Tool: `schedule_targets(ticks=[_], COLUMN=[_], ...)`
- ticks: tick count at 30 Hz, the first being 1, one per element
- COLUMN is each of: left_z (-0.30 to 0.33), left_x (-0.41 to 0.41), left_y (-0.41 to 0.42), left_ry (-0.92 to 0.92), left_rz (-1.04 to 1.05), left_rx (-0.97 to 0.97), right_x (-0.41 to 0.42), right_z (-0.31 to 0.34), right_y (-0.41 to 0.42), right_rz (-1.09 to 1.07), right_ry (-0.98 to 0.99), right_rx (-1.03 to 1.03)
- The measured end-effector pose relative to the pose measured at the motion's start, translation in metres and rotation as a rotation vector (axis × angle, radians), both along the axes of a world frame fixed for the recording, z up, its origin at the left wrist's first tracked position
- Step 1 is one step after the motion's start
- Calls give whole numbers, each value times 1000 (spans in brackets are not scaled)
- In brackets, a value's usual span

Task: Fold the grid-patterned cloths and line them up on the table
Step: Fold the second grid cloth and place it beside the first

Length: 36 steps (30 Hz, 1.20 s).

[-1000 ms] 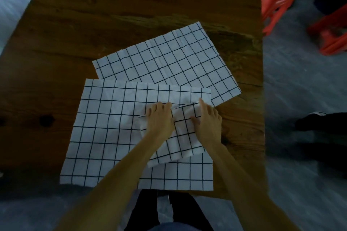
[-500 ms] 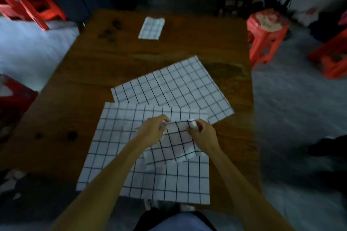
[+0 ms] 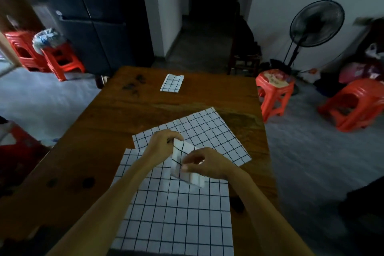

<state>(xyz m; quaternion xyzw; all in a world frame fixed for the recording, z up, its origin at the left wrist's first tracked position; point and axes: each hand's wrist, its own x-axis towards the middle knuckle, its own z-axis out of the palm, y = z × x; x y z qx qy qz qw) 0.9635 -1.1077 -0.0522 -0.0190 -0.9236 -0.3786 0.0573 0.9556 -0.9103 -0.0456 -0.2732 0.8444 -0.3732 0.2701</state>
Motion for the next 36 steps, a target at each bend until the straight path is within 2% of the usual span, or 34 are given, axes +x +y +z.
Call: schedule_targets(ticks=[2,4,6,7,11,15,18,21,26,33,36], left_z=[9,16,24,26,39,49,48,45,45,31,32], left_x=[-2,-5,-8,-10,-12,-14,-15,-15,-18,-18,-20], left_y=[-2,-3,-5,-7,-12,-21,-20,-17,-28,-26,-7], left_ry=[7,28,53,62,75,20,-38,35,122,15,3], left_rz=[-37,-91,-137,-162,-175,-141,-171,-175,-132,-142,-192], left_rx=[-4,-3,-5,-2,57,127,36,-81,-3,-42,-49], right_x=[-5,-14,-23,-27,-34,-38,-38,-38,-32,-22,-22], right_z=[0,-2,-3,-2,5,5,8,10,-7,-29,-23], right_y=[-4,-7,-13,-17,-29,-29,-31,-32,-10,22,9], right_rz=[-128,-254,-267,-249,-254,-250,-266,-246,-288,-287,-295], right_ry=[134,373,518,530,407,423,407,424,396,321,378], right_rx=[-24,-25,-22,-27,-74,-75,-75,-69,-2,147,78])
